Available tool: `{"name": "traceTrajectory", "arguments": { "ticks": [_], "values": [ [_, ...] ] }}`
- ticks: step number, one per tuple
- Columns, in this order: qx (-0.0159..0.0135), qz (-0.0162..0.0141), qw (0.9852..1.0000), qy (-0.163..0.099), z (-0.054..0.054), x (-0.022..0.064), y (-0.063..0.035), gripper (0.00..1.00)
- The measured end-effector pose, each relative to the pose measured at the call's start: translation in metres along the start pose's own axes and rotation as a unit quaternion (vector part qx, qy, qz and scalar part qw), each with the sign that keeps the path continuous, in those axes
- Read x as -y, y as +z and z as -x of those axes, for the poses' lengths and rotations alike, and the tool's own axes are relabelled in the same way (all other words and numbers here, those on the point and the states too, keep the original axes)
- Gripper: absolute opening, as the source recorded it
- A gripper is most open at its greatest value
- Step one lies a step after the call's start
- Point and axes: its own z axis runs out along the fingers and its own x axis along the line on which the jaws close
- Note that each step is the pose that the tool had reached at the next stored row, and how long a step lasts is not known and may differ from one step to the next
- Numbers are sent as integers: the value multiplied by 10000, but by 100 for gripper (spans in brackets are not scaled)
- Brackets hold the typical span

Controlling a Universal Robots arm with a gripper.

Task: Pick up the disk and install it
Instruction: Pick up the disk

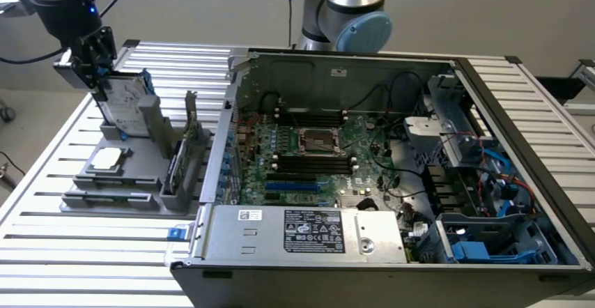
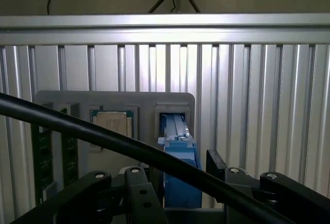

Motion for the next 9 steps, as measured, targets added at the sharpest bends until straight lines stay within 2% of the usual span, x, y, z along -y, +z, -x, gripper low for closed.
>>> {"name": "traceTrajectory", "arguments": {
  "ticks": [2,3,9],
  "values": [
    [0,0,10000,6,0,0,0,52],
    [0,0,10000,8,0,0,0,45],
    [0,1,10000,32,0,0,1,45]
  ]
}}
